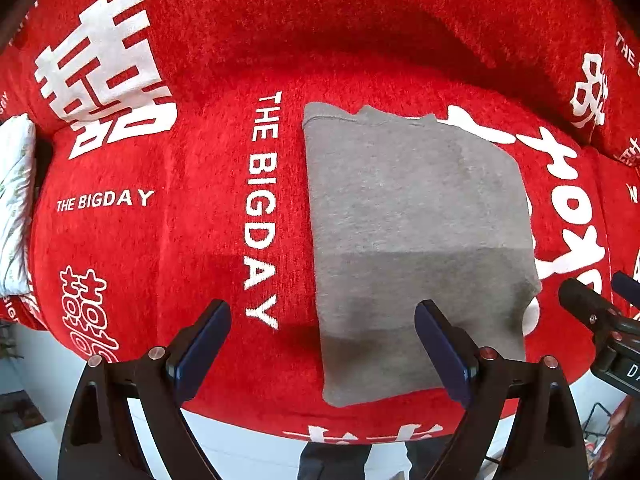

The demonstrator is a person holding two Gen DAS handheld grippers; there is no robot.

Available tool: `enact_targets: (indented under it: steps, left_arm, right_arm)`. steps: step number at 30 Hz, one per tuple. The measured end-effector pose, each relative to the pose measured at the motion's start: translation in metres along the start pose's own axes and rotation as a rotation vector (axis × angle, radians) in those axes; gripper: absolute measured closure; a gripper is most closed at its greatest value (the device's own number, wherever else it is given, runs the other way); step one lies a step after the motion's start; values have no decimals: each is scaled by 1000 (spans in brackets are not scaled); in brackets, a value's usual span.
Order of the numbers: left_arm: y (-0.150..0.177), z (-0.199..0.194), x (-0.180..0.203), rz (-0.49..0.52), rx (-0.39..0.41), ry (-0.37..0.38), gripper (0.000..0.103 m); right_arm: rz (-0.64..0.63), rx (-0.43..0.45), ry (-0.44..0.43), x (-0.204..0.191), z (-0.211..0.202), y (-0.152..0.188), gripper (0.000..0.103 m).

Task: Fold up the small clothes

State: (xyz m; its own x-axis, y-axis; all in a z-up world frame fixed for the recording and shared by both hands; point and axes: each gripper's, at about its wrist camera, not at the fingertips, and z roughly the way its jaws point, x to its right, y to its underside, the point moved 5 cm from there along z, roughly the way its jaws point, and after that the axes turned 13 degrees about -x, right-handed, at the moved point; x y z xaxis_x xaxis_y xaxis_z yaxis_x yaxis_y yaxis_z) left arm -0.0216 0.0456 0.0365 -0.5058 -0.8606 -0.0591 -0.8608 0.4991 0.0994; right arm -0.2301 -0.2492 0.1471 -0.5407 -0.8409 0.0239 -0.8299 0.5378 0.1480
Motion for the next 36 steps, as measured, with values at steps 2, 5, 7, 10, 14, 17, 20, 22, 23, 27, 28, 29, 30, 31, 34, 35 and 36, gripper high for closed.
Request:
enact_targets:
  steps: [2, 5, 7, 10, 14, 17, 20, 22, 23, 27, 28, 29, 30, 31, 34, 35, 36]
  left_arm:
    - [0, 0, 1, 0, 0, 1, 9]
    - [0, 1, 1, -1, 0, -1, 9]
    - [-1, 1, 2, -1, 2, -1, 9]
    - [-3, -1, 3, 2, 6, -2, 9]
    - [-3, -2, 5, 2, 9, -2, 9]
    - [-3, -2, 5, 1, 9, -3, 9]
    - [-4, -2, 5, 4, 10, -4, 9]
    - [-4, -2, 5, 4, 11, -5, 9]
    - [-4, -2, 5, 3, 11, -5, 9]
    - [-4, -3, 4, 1, 12, -4, 9]
    - [-4, -3, 4, 1, 11, -4, 9]
    - [-5, -3, 4, 1, 10, -3, 9]
    - [-4, -3, 4, 1, 11, -2, 9]
    - [-4, -2, 3, 1, 10, -2, 9]
    - [-4, -2, 2, 0, 9, -1, 9]
    - [-4, -2, 2, 0, 9, 0, 9]
    - [-4, -2, 1, 0, 10, -1, 9]
  right_arm:
    - [3, -3, 2, 1, -1, 0, 0]
    - [-2, -8, 7, 1, -1, 0, 0]
    - [1, -8, 6, 2, -2, -1, 0]
    - [4, -11, 3, 1, -2, -1, 0]
    - [0, -10, 5, 1, -3, -2, 0]
    - [-1, -11, 5, 0, -3, -3, 0]
    - [-4, -14, 5, 0, -3, -4, 0]
    - [-4, -16, 6, -1, -3, -4, 0]
    - [-4, -17, 6, -1, -2, -4, 0]
    - [-3, -16, 5, -1, -3, -5, 0]
    - [-2, -17, 4, -1, -2, -4, 0]
    - [-2, -18, 6, -1, -2, -4, 0]
    - [-1, -18, 6, -2, -1, -4, 0]
    - [0, -19, 5, -2, -1, -4, 0]
    - [1, -20, 6, -2, -1, -4, 0]
    - [1, -20, 6, -2, -1, -4, 0]
    - [1, -20, 7, -2, -1, -4, 0]
